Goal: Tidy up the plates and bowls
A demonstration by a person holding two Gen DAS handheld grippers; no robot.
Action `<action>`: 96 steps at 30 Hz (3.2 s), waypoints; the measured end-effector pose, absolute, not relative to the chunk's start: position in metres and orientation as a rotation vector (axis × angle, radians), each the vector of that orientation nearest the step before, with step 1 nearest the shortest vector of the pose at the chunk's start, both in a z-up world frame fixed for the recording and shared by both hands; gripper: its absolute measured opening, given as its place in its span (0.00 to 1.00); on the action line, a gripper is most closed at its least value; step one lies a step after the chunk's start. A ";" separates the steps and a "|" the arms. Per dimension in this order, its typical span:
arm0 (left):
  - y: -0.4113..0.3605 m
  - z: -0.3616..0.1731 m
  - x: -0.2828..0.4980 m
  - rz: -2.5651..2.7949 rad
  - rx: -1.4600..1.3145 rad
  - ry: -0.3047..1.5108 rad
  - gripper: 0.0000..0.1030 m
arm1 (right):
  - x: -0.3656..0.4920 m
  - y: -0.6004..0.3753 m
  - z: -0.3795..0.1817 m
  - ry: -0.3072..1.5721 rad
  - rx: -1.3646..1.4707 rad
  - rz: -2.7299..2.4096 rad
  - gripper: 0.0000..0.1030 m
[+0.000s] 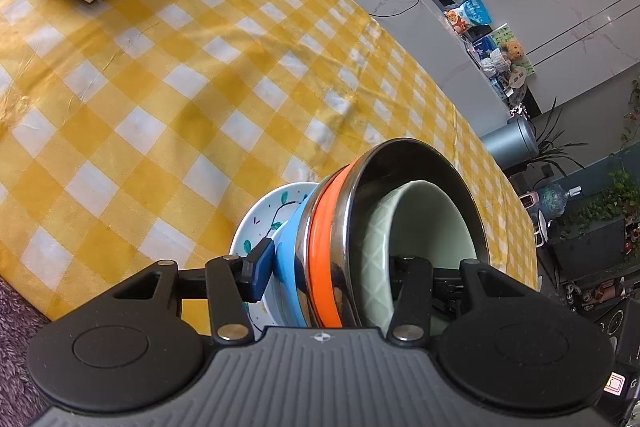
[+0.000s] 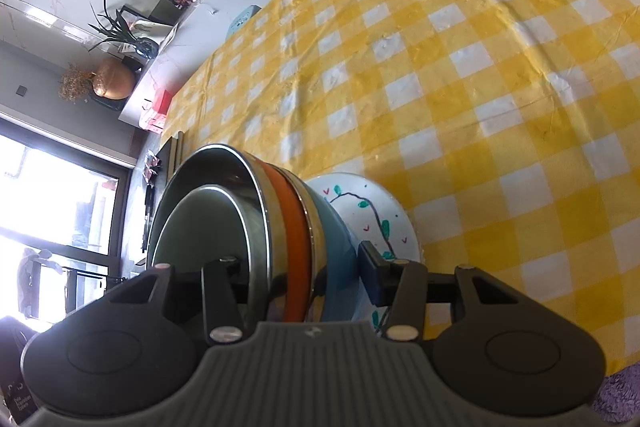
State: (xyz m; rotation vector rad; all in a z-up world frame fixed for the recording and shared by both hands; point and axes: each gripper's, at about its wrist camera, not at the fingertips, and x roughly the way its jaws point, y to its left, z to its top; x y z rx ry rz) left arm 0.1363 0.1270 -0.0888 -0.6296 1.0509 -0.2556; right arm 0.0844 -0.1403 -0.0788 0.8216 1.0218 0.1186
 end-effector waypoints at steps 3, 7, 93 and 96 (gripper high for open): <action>0.128 -0.093 0.138 -0.255 -0.633 1.055 0.53 | 0.087 -0.140 -0.083 1.031 0.818 0.115 0.46; 0.130 -0.094 0.138 -0.259 -0.642 1.051 0.53 | 0.089 -0.139 -0.083 1.028 0.814 0.121 0.46; 0.055 -0.027 -0.087 -0.065 0.185 0.636 0.85 | -0.177 -0.121 -0.005 0.530 0.126 -0.023 0.91; 0.061 -0.029 -0.087 -0.061 0.159 0.653 0.85 | -0.173 -0.122 -0.009 0.554 0.134 -0.024 0.91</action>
